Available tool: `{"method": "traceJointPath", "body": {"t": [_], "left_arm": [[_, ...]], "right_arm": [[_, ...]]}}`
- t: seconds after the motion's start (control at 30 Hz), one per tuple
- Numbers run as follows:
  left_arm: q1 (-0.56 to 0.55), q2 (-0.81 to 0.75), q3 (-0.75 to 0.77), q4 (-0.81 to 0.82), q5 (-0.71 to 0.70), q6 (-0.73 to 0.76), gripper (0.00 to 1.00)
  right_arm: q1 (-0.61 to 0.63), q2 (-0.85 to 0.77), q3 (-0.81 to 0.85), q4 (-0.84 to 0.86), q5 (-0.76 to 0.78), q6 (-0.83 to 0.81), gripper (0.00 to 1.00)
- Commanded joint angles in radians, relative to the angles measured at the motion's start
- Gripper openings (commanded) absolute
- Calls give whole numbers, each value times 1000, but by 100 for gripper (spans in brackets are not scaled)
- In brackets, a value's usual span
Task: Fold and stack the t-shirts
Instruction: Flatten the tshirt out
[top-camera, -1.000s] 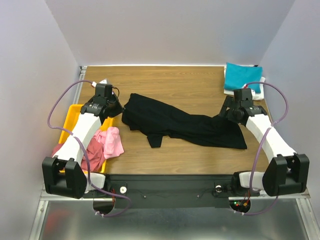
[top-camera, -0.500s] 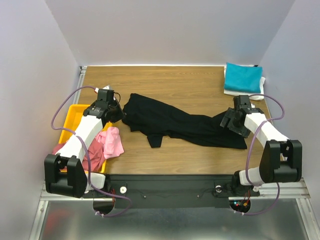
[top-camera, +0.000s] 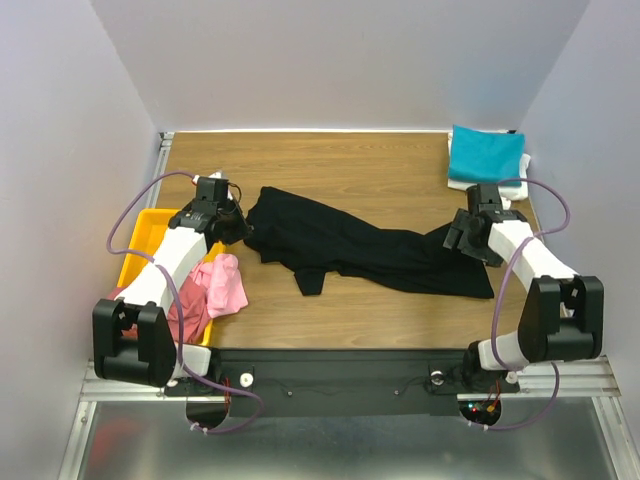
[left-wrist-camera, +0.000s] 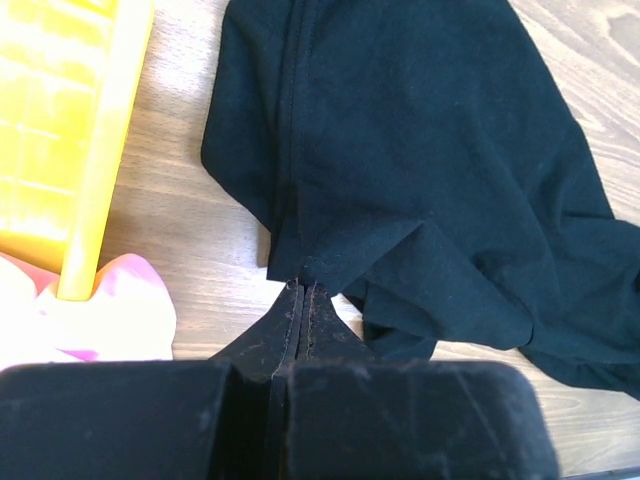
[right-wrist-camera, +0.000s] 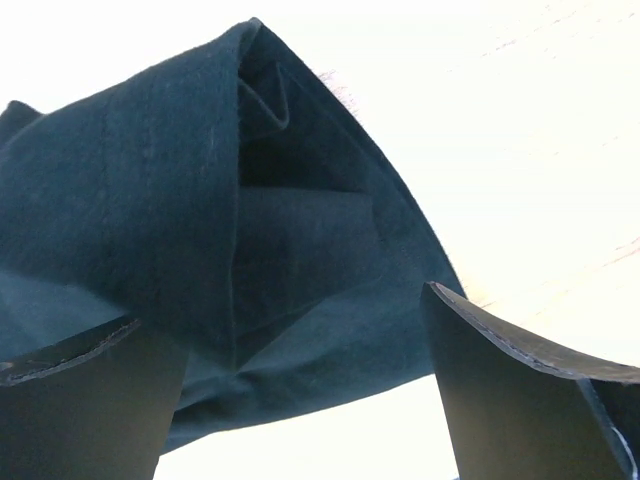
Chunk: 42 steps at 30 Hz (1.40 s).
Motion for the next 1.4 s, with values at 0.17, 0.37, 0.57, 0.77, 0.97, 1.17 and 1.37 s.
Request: {"method": "traceJointPath", "body": {"t": [0.17, 0.37, 0.57, 0.77, 0.97, 1.17, 1.37], "left_arm": [[12, -15, 48, -8, 4, 26, 0], [16, -21, 39, -14, 6, 25, 0], [24, -29, 39, -16, 6, 26, 0], [33, -32, 34, -15, 9, 31, 0], [67, -32, 42, -25, 10, 55, 0], [117, -9, 86, -47, 12, 104, 0], [192, 23, 134, -59, 16, 146, 0]], "right_arm": [[-2, 73, 9, 93, 75, -87, 81], [-2, 147, 22, 144, 44, -108, 64], [-2, 210, 44, 156, 55, -102, 31], [-2, 228, 52, 158, 59, -102, 10], [-2, 129, 73, 152, -51, -102, 0], [-3, 41, 156, 109, -236, -8, 0], [-2, 67, 185, 98, -234, 1, 0]]}}
